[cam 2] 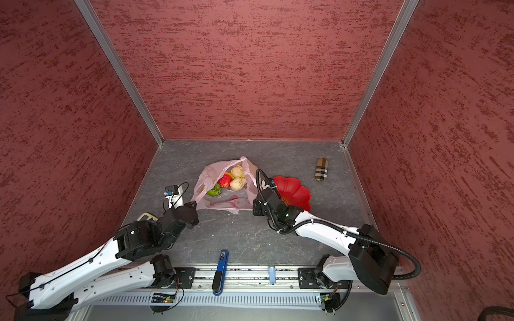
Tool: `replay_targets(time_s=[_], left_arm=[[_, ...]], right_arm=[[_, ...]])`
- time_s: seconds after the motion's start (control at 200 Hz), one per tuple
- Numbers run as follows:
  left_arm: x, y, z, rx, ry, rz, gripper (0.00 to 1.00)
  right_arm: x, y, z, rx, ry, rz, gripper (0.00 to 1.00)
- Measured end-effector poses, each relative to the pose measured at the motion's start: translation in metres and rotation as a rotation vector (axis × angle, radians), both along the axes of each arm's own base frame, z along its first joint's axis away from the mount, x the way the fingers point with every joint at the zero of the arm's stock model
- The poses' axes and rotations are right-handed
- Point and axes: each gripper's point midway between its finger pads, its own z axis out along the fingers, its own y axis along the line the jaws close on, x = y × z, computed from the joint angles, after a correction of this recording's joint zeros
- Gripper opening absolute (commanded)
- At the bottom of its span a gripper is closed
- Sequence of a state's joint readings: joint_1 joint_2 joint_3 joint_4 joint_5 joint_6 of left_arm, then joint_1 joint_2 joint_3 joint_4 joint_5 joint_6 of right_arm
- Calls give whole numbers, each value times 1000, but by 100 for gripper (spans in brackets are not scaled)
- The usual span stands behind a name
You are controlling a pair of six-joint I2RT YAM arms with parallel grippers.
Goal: Take fruits out of the plastic bag
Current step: Spread open the plastic bag at the center of the table.
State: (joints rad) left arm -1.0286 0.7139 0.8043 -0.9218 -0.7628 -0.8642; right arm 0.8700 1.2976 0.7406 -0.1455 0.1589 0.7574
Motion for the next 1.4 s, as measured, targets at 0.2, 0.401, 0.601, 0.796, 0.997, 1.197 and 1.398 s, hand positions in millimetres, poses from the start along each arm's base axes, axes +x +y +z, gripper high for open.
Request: replay_targets(time_s=[0.2,0.401,0.601,0.796,0.997,1.197,1.398], left_arm=[[-9,1,-23,6,45,10,24],[-11,3,-34,11,47,27,24],[-11,1,-41,-9,40,24,24],[-9,-4,-37,-40,17,18,24],[-5,-9,-29,-76,-20,22,24],[-3,-5,-20,-97,-58,43,24],[0,2,-22,-76,-74,72,24]], right_arm=[[-18,-12,56,20,-25,12,43],[-27,-34,158,102,-160,-3,38],[-23,-21,228,157,-276,59,33],[-5,54,232,152,-290,215,30],[17,121,166,83,-188,312,27],[25,130,96,-18,-75,312,24],[31,105,53,-84,-3,252,26]])
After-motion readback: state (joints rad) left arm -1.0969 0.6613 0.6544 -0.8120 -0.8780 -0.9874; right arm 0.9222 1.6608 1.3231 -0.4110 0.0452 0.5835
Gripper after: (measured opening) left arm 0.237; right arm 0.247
